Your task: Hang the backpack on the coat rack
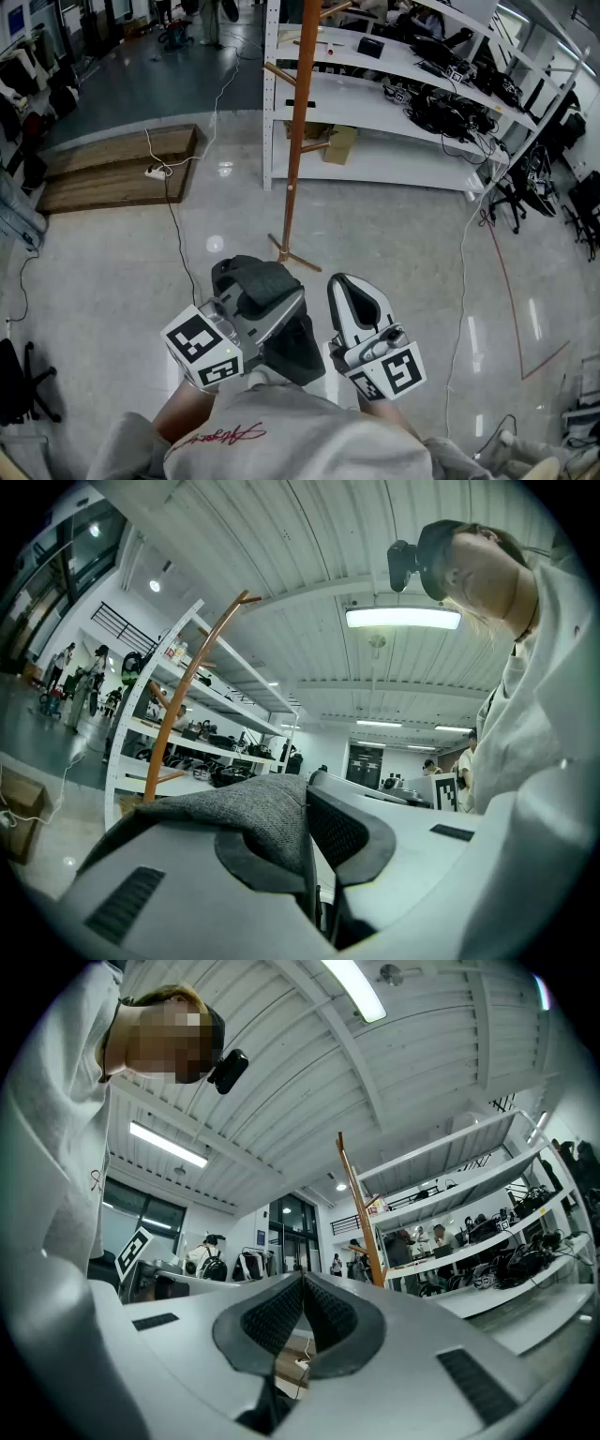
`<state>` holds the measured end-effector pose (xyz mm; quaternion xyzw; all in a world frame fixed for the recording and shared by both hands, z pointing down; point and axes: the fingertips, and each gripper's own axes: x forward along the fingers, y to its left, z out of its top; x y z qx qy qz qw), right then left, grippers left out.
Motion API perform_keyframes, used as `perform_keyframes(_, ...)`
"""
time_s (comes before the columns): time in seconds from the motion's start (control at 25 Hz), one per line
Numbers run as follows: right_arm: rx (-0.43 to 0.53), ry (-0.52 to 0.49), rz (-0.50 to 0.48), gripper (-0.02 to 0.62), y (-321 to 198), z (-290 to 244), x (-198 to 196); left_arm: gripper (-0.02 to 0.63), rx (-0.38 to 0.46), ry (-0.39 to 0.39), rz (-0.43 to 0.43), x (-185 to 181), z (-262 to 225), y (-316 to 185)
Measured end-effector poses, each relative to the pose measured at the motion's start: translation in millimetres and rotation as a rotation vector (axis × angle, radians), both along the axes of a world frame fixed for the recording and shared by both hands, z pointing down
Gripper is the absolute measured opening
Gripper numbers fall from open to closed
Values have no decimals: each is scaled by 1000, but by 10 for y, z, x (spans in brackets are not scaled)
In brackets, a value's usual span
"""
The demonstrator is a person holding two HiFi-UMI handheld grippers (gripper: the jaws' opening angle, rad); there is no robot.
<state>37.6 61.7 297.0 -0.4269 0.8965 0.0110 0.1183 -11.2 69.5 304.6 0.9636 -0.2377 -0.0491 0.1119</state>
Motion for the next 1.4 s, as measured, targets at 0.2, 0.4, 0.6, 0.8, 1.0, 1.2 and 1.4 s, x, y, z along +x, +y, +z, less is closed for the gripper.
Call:
perform_keyframes(0.2, 2, 1, -6, 20, 20, -8, 19, 43, 10, -15, -7, 40, -5, 10)
perform_keyframes(0.4, 2, 2, -12, 20, 25, -18, 46, 43, 13, -21, -19, 53, -18, 19)
perform_keyframes(0.6, 13, -26, -31, 20, 76, -38, 56, 43, 19, -19, -20, 68, -40, 65)
perform_keyframes(0.8, 45, -16, -37, 21, 90, -89, 137, 43, 15, -14, -14, 146, -51, 53)
perform_keyframes(1.0, 84, 39, -26, 21, 82, -129, 261, 44, 19, -7, -12, 263, -47, 37)
perform_keyframes(1.2, 83, 24, -36, 21, 15, -99, 402, 43, 22, 14, -36, 368, -45, -66)
perform_keyframes(1.4, 69, 10, -27, 21, -177, -53, 448, 44, 7, 22, -53, 398, -9, -275)
